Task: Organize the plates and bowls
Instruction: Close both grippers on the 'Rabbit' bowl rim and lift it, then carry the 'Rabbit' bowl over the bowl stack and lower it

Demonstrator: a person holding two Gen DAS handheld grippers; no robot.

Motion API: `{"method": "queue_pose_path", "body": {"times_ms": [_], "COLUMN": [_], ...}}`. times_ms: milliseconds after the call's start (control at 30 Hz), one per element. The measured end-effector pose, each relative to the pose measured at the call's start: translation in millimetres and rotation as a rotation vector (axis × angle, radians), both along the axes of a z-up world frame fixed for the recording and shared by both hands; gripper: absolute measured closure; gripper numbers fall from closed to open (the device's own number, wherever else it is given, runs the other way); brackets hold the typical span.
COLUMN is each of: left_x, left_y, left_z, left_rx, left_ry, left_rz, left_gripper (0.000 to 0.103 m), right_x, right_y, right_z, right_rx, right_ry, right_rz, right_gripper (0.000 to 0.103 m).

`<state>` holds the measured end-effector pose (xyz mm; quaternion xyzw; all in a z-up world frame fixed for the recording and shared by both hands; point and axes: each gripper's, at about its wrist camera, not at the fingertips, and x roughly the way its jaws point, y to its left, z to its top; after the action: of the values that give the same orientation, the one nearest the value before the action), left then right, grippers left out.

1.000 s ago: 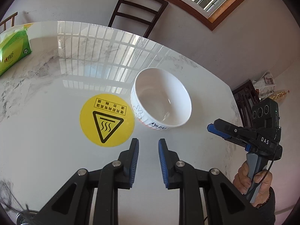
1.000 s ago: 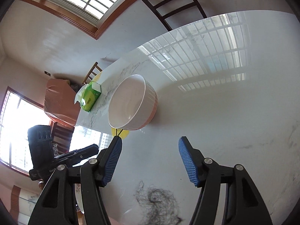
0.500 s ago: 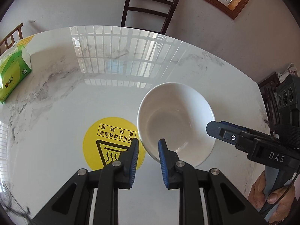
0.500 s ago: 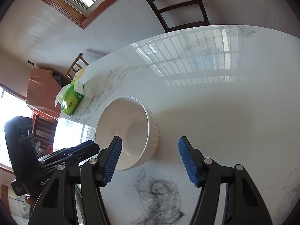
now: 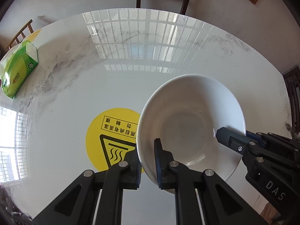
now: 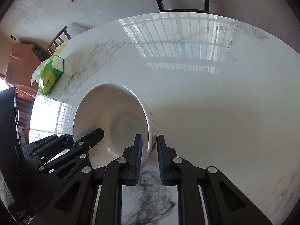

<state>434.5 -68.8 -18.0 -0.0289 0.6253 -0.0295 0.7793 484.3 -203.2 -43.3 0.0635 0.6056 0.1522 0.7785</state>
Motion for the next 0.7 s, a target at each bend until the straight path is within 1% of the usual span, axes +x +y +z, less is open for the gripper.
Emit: {"method": "queue_pose_path", "body": {"times_ms": [133,300,500,600,700], "left_x": [-17.7,-53.5,-111.0,-139.1,-168.0], "left_y": [-6.0,-9.3,-3.7,-3.3,-5.5], "left_z": [15.1,44.7,75.5,85.8,93.5], "left_rx": [0.008,0.017,0.024,0.016,0.027], "left_ry": [-0.007,-0.046,-0.054,-0.047,-0.051], "left_rz": [-0.002,-0.007,-0.013,-0.018,-0.027], "left_gripper": [0.091,0.091,0.091,0.091,0.091], "right_x": [-6.9,-34.1,-81.8,-109.1,-138.5], "right_y": [-6.2,-6.3,-10.8,-10.9,-11.8], "right_z": [3.5,22.2,49.6,61.5,72.8], "right_rx": [0.029,0.025,0.058,0.066,0.064], "right_ry": [0.022,0.016,0.003,-0.002,-0.012], "right_rz": [-0.010,0.011,0.033,0.046,0.056], "right_gripper": [0.090,0.090,0.089,0.088,0.088]}}
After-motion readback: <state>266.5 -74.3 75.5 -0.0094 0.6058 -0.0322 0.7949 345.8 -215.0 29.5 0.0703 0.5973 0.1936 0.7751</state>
